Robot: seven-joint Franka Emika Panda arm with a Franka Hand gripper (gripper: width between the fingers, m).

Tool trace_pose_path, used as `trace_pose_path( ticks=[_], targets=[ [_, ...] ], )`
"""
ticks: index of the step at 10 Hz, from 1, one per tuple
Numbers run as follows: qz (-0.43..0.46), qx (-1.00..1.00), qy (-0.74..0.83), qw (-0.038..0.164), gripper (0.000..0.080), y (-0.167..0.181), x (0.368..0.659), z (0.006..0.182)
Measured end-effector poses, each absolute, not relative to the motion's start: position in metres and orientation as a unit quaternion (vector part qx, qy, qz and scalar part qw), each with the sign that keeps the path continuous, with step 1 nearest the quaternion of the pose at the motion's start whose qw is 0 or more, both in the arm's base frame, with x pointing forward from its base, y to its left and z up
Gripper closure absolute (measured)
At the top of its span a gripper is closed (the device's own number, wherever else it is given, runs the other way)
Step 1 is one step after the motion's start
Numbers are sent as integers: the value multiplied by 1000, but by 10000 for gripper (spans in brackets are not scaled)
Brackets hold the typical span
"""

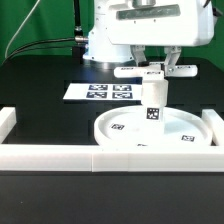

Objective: Assemble round table

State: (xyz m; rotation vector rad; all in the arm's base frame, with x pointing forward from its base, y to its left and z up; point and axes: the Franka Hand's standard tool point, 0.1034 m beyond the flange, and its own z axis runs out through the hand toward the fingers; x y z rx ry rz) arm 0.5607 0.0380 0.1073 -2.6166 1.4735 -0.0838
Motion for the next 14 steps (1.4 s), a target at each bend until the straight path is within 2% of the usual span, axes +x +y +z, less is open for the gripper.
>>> trace_pose_path(
  ticks=[3, 7, 12, 13, 14],
  targets=[
    [-19, -812, 578, 75, 357, 39, 561, 107],
    [13, -634, 768, 92, 357, 37, 560, 105],
    [22, -576, 812, 95, 357, 37, 561, 105],
    [22, -579, 810, 95, 206, 37, 561, 105],
    [23, -595, 797, 96, 165, 37, 562, 109]
  ],
)
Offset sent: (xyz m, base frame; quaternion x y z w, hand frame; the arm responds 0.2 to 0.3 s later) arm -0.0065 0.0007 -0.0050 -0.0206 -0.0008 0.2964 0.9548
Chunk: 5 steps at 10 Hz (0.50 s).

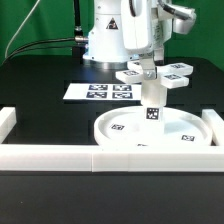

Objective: Assemble round table

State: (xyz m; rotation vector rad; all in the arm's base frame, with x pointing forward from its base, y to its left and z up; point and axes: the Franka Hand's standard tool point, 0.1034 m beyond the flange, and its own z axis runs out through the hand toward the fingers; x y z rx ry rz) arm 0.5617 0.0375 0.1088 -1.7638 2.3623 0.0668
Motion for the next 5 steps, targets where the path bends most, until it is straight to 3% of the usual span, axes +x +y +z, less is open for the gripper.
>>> trace_pose_path(
  ticks=[3, 5],
  targets=[
    [19, -623, 774, 114, 152, 44, 568, 137],
    [20, -626, 772, 111, 151, 44, 566, 132]
  ],
)
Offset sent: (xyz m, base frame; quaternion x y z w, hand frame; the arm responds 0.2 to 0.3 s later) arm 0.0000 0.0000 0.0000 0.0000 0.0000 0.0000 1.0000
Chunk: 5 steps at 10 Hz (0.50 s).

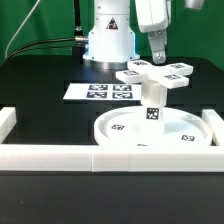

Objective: Assemble round table

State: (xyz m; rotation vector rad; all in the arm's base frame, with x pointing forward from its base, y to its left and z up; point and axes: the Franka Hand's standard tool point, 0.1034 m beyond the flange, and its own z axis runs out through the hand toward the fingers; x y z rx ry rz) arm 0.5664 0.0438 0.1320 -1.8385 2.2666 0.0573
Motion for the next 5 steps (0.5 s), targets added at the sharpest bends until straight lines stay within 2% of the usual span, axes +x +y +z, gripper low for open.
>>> trace_pose_path(
  ticks=[5],
  targets=[
    [-13, -831, 546, 108, 151, 46, 572, 135]
  ],
)
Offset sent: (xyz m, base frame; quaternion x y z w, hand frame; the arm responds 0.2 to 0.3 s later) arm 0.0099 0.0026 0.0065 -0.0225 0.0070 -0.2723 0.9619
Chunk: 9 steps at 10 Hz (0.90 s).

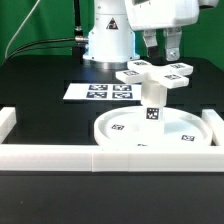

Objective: Assemble round table

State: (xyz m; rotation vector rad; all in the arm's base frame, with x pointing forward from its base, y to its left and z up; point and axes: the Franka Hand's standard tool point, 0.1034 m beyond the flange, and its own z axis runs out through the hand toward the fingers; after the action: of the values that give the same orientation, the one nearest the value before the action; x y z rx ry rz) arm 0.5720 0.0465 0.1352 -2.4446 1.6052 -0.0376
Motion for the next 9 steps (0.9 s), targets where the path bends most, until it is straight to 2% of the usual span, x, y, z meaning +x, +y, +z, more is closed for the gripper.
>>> trace_pose_path(
  ticks=[4, 6, 9],
  targets=[
    [-24, -888, 447, 106, 151, 47, 574, 134],
    [-26, -933, 344, 101, 151, 47, 572, 134],
    [-38, -980, 176, 82, 151, 49, 572, 134]
  ],
)
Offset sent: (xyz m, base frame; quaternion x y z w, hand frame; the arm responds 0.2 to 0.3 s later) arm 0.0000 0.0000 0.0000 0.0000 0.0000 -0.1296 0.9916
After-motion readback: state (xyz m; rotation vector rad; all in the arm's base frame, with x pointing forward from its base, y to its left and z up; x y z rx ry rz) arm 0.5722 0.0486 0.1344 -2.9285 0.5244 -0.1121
